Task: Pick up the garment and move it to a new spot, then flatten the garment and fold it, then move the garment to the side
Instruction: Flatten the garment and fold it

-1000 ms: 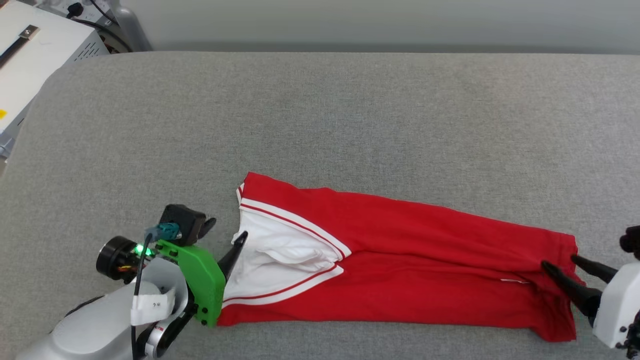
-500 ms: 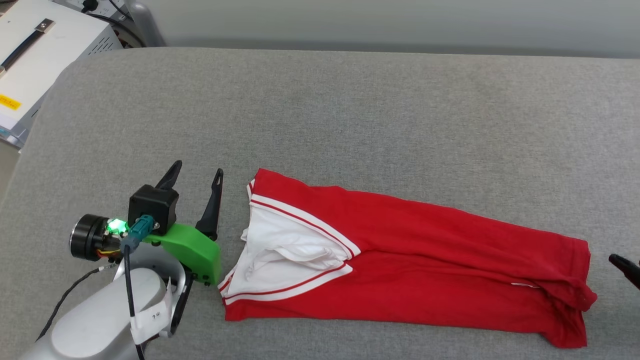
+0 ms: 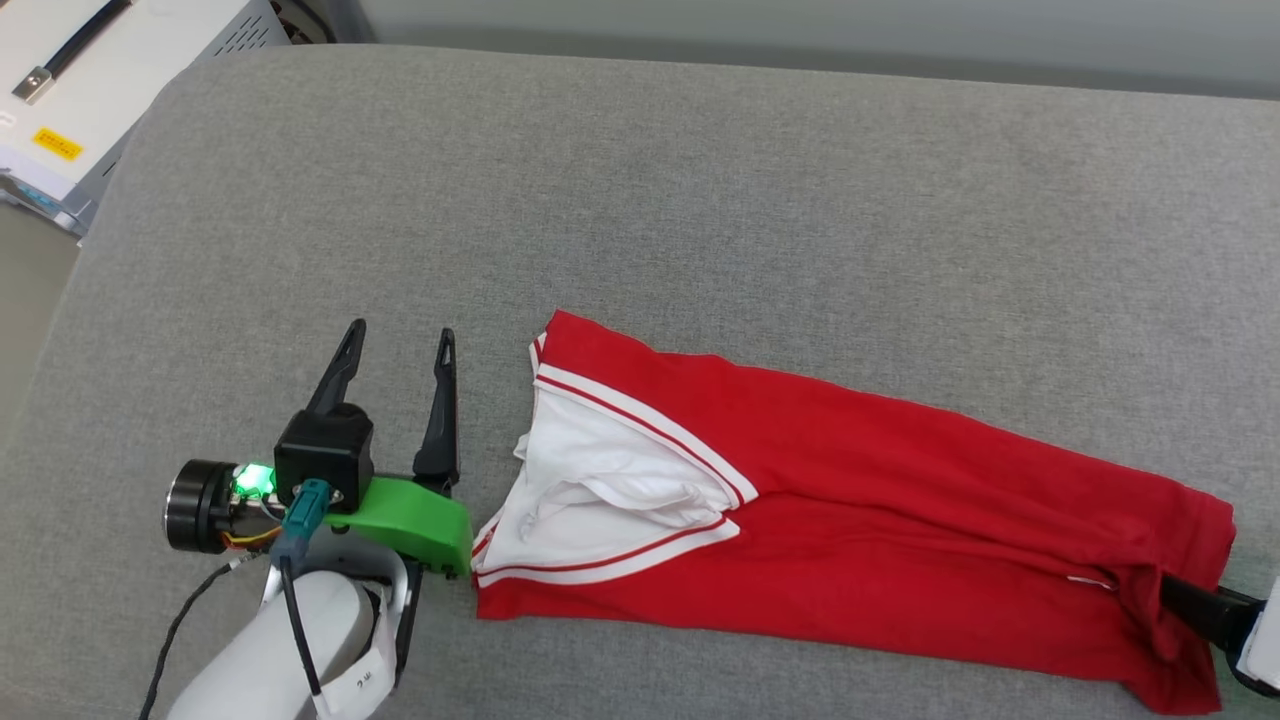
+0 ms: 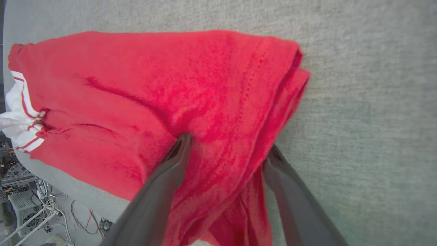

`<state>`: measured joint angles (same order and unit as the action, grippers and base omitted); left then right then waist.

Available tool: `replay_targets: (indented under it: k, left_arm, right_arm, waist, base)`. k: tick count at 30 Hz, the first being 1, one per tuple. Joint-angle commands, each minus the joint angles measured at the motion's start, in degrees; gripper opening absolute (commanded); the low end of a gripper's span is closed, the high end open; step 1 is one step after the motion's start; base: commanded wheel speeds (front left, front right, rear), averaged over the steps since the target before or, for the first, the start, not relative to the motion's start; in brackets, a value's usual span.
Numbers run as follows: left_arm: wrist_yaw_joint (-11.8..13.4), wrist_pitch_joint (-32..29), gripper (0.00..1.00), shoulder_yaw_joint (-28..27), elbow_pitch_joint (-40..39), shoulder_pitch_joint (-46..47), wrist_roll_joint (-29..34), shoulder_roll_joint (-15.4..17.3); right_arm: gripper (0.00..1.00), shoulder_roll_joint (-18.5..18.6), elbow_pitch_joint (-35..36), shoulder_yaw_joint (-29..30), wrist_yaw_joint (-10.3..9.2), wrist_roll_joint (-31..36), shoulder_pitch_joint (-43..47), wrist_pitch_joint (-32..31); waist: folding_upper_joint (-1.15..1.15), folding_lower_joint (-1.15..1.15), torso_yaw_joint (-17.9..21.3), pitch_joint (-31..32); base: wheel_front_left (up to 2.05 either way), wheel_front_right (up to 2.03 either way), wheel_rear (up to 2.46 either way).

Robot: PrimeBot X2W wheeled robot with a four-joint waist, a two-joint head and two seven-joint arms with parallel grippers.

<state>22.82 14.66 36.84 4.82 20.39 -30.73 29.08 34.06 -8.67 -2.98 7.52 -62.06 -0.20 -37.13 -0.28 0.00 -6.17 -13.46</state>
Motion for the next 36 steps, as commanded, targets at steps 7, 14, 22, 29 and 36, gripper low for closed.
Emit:
replay_targets:
  k: [7, 14, 22, 29, 36]
  left_arm:
    - [-3.37, 0.33, 1.0, -6.38, 0.39, -4.87, 6.74, -5.69]
    - [-6.21, 0.33, 1.0, -11.29, 0.99, -7.7, 12.23, -9.99]
    - [-9.5, 0.33, 1.0, -15.47, 2.09, -10.29, 17.09, -13.87]
    - [-11.78, 0.33, 1.0, -18.48, 2.05, -12.34, 20.61, -15.78]
    - [-13.44, 0.34, 1.0, -20.4, 1.7, -14.08, 22.87, -17.46]
  right_arm:
    - [1.0, -2.94, -0.96, -6.01, -0.03, -1.51, -1.59, -0.18]
    - [0.0, -2.23, -1.07, -8.38, -0.03, -2.73, -2.08, 1.0]
    - [0.0, 0.17, -1.47, -8.84, -0.03, -4.08, -2.84, 3.03]
    - [0.0, 4.08, -1.99, -7.11, -0.03, -5.19, -3.3, 4.51]
    - [0.0, 9.51, -5.15, -4.75, -0.03, -3.96, -2.77, 4.36]
  waist:
    - [0.28, 0.0, -1.02, -0.45]
    - [0.28, 0.0, -1.28, -0.04]
    - [0.28, 0.0, -0.74, 0.91]
    - [0.28, 0.0, -0.34, 2.44]
    - [0.28, 0.0, -0.16, 3.7]
  base:
    - [0.0, 0.0, 0.0]
    - [0.0, 0.0, 0.0]
    - [0.0, 0.0, 0.0]
    - [0.0, 0.0, 0.0]
    - [0.0, 0.0, 0.0]
